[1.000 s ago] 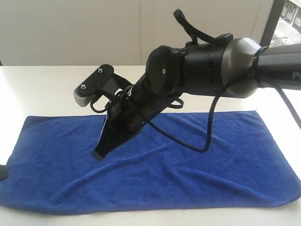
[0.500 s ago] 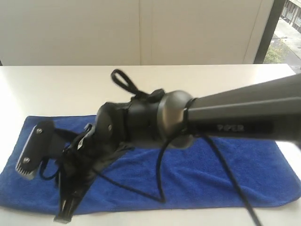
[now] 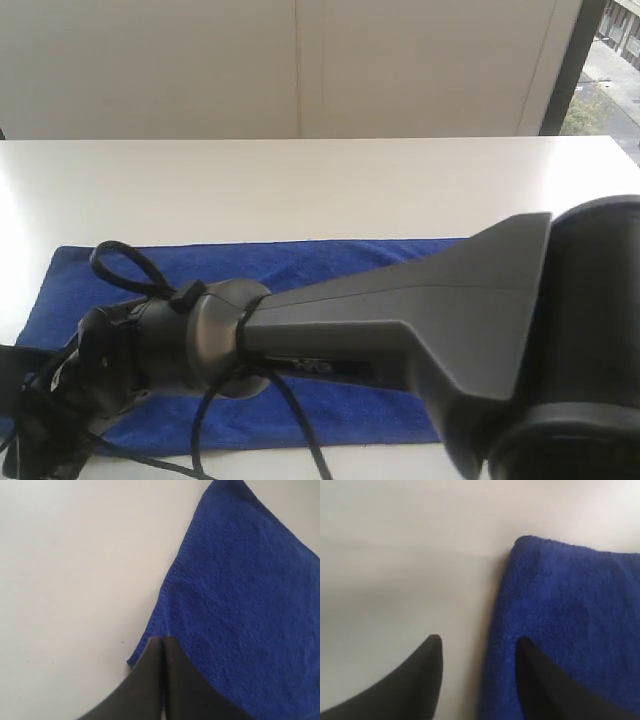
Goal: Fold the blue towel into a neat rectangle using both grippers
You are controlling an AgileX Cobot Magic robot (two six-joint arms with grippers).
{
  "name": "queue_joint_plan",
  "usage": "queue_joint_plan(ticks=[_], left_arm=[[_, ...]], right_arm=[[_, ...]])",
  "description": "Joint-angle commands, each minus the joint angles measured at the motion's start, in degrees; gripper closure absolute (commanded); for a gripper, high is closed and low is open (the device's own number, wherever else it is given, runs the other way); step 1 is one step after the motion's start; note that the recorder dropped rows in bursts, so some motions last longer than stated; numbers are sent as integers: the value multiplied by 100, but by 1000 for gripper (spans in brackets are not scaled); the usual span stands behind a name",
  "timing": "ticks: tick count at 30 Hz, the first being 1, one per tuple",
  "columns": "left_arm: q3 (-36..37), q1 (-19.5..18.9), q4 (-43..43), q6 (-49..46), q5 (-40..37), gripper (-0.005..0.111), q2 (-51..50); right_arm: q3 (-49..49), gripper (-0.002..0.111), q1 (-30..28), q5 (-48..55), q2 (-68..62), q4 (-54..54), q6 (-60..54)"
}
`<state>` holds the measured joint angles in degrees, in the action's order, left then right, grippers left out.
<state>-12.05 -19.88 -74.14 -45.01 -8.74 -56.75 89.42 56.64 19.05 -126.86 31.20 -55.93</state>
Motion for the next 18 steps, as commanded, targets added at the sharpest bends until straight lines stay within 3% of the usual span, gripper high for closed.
queue_joint_plan(ticks=[1, 6, 13, 18], left_arm=[[33, -3, -182, -16, 0, 106, 4], [33, -3, -205, -16, -26, 106, 4], [33, -3, -205, -151, -156, 106, 4], [33, -3, -205, -151, -156, 106, 4]], right_arm=[[229, 67, 26, 92, -313, -168, 311], [265, 76, 26, 103, -384, -927, 996], [275, 108, -33, 140, -356, -1092, 1123], [278, 108, -132, 151, -153, -1092, 1297]])
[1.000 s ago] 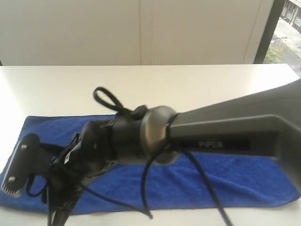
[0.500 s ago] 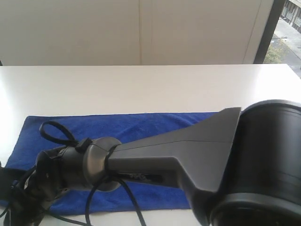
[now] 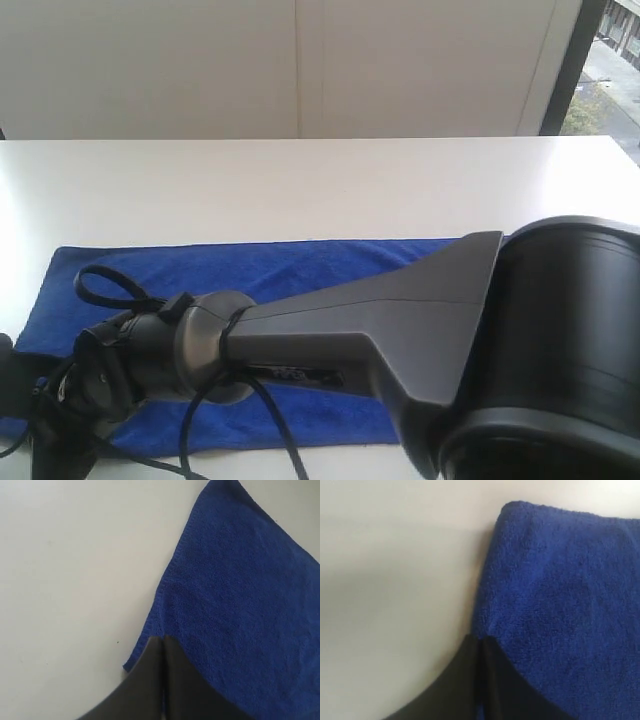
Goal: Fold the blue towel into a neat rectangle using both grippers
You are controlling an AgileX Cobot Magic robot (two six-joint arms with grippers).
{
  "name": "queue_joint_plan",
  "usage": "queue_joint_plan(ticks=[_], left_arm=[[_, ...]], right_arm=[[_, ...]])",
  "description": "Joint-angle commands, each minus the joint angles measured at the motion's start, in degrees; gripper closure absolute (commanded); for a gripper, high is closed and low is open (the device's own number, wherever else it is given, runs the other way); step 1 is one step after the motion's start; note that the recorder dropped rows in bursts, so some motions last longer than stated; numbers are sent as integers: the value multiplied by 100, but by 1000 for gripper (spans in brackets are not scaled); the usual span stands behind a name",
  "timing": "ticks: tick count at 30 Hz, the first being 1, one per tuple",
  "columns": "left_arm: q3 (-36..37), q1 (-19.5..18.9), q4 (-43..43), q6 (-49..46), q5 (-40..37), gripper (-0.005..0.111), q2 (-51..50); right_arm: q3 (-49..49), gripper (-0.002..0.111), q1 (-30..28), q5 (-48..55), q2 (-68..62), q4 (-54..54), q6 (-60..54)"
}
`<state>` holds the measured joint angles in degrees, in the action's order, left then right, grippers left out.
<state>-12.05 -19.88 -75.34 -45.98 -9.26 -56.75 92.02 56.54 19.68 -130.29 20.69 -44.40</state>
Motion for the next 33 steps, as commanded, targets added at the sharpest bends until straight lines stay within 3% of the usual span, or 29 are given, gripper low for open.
queue_joint_plan(ticks=[1, 18, 21, 26, 27, 33], left_arm=[[33, -3, -85, -54, -104, 106, 4], [33, -3, -85, -220, -333, 106, 4], [33, -3, -263, -309, -495, 106, 4], [33, -3, -1307, -1459, -1171, 106, 4], [33, -3, -1497, -1692, -1311, 106, 4], [6, -3, -2461, -2897, -1813, 105, -26]], right_arm=[[18, 108, -181, 88, 246, -40, 144], [221, 108, -1207, 177, 297, -18, 504], [221, 97, -1207, 317, 287, -18, 504], [221, 55, -1196, 522, 287, -18, 504], [221, 51, -1196, 565, 301, -18, 504], [221, 55, -1228, 701, 649, -747, 867]])
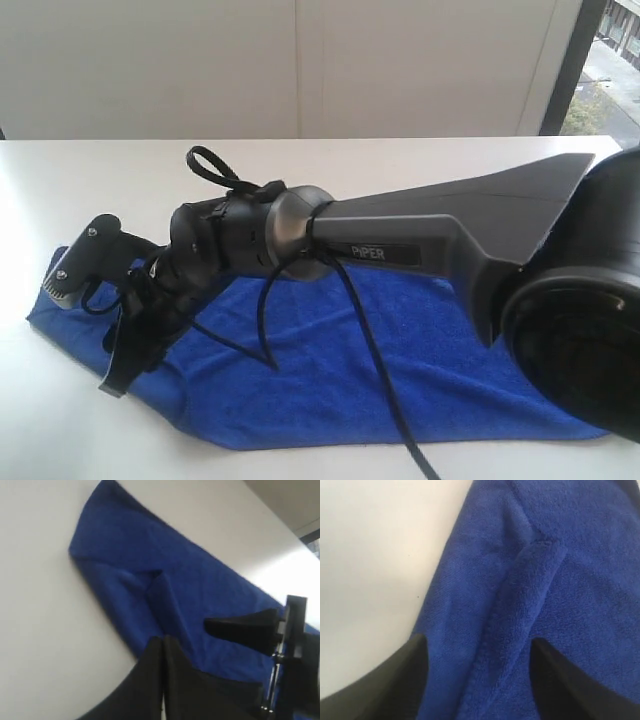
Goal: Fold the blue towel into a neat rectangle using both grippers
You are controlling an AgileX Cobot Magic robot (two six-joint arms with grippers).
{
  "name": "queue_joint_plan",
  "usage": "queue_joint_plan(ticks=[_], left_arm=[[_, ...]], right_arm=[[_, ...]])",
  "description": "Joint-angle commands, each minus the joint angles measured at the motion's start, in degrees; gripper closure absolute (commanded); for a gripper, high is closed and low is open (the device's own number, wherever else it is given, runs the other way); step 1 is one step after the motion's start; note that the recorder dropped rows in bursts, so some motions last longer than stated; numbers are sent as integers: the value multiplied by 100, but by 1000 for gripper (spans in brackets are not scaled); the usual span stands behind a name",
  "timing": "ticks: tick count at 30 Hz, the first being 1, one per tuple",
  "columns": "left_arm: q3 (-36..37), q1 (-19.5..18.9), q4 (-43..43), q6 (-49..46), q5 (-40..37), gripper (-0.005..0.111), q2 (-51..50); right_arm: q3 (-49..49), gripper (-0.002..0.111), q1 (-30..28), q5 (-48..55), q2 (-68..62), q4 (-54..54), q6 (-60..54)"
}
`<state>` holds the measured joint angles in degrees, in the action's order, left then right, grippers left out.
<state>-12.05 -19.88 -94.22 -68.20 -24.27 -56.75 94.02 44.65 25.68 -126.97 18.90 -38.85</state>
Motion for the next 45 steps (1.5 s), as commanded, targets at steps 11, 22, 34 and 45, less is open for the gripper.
queue_joint_plan(ticks=[11, 22, 34, 45], left_arm=[[-868, 7, -573, -1132, -1622, 75, -1774], [-2667, 1485, 585, -625, -746, 75, -3292], [-3537, 1601, 4274, 2598, -363, 75, -3468], [-3537, 1601, 2583, 651, -190, 74, -4102]], right_arm=[[20, 66, -1392, 1960, 801, -2025, 1604], [-151, 70, -2483, 2960, 801, -2004, 1445], [-151, 70, -2651, 2642, 692, -1991, 1446], [-151, 70, -2651, 2554, 477, -1846, 1457]])
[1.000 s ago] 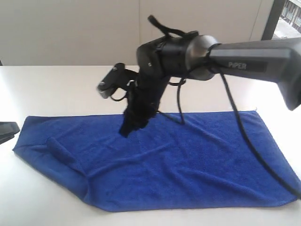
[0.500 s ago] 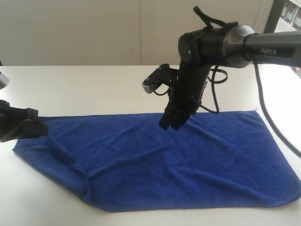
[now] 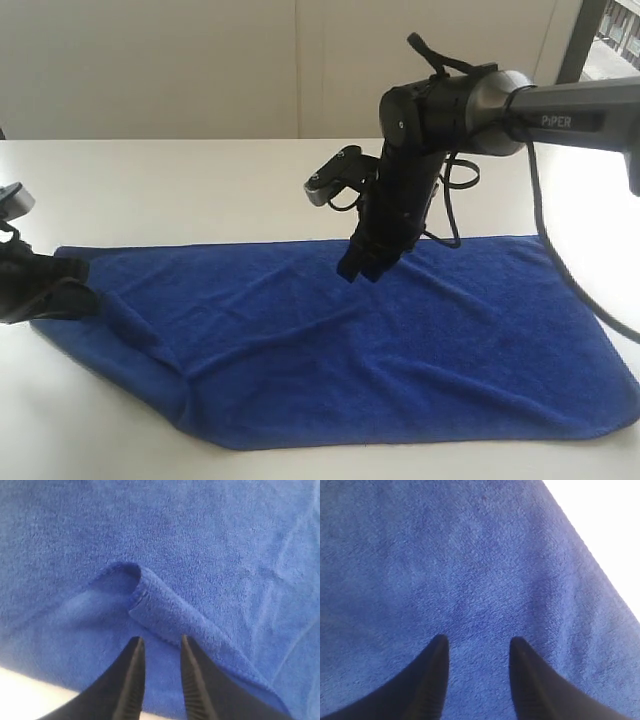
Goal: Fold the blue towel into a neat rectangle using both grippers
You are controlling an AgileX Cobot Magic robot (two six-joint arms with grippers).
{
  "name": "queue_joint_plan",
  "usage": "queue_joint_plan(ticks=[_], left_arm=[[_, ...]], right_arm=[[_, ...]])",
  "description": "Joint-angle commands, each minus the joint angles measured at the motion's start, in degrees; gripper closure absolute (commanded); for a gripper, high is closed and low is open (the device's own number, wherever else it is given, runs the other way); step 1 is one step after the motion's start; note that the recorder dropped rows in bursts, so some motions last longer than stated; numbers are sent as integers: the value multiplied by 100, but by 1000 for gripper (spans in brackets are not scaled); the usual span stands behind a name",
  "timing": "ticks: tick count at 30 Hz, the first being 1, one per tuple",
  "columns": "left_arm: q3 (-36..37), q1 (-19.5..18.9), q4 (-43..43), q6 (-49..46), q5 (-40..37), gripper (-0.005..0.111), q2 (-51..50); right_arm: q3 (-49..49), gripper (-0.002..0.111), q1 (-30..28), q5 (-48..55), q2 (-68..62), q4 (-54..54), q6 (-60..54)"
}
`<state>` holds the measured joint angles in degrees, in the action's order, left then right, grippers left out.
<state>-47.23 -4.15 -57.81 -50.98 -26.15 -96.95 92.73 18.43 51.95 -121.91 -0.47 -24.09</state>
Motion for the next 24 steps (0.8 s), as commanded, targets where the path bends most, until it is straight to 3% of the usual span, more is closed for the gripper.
queue_joint_plan(ticks=[1, 5, 15, 24], left_arm=[[-19, 28, -1329, -1384, -2, 74, -108], [-19, 28, -1932, -2121, 29, 74, -210], [-19, 28, -1919, -2250, 212, 74, -381], [-19, 28, -2014, -2364, 63, 57, -741]], right_arm=[[-22, 70, -29, -85, -53, 118, -18], [-22, 70, -29, -85, -136, 219, -18], [-22, 70, -29, -113, -270, 240, -18], [-22, 70, -17, -135, -270, 367, -18]])
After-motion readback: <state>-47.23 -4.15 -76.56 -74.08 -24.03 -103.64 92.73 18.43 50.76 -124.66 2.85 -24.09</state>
